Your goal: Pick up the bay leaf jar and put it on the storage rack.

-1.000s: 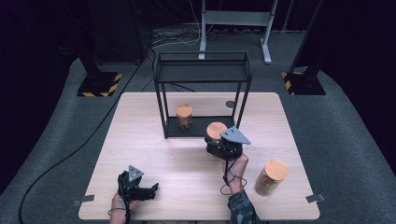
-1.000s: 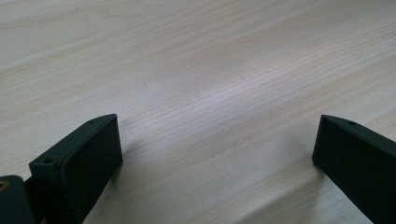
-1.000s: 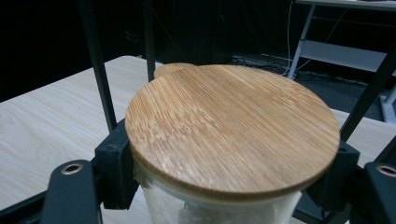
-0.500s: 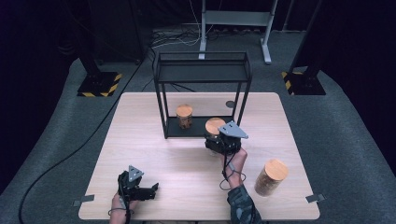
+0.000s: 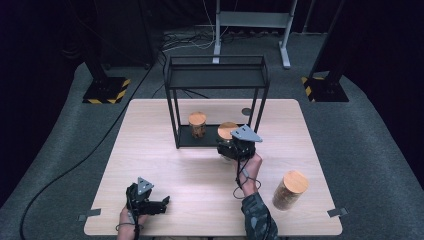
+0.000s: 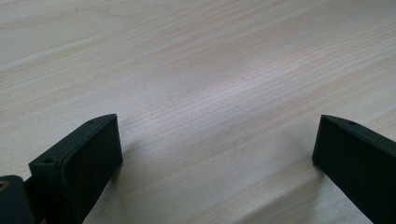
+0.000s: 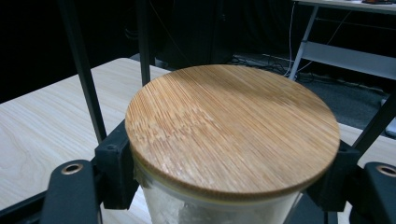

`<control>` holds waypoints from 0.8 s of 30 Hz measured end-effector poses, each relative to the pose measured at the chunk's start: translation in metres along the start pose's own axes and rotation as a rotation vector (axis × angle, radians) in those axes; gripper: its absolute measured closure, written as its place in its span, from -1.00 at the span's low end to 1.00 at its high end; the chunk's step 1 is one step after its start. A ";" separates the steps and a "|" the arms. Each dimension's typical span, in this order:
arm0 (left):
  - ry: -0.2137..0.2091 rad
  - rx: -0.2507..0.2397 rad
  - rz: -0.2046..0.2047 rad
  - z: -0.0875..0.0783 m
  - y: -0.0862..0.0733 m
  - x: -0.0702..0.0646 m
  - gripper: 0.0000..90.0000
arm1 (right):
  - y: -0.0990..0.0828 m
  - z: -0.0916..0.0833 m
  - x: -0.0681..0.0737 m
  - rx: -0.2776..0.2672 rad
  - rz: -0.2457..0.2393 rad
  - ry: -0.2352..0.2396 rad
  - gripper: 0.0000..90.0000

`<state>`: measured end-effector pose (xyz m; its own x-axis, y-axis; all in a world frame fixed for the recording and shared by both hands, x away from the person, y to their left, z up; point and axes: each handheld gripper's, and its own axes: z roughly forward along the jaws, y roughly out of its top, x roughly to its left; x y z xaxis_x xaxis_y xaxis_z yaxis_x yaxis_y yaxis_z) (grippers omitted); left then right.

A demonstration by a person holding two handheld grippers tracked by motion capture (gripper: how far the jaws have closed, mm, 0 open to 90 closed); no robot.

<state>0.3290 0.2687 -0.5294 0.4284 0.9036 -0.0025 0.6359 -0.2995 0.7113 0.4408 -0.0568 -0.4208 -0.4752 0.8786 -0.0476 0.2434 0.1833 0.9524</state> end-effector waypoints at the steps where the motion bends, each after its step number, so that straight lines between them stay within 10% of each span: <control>1: 0.000 0.000 -0.001 0.000 0.000 0.000 -0.99 | 0.000 0.001 -0.001 0.000 0.000 0.000 -0.44; 24: 0.000 -0.001 -0.001 0.000 0.000 0.000 -0.99 | 0.007 0.018 -0.005 0.006 -0.001 0.002 -0.44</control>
<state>0.3289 0.2687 -0.5295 0.4275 0.9040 -0.0035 0.6361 -0.2981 0.7117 0.4595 -0.0517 -0.4190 -0.4769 0.8777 -0.0481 0.2482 0.1869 0.9505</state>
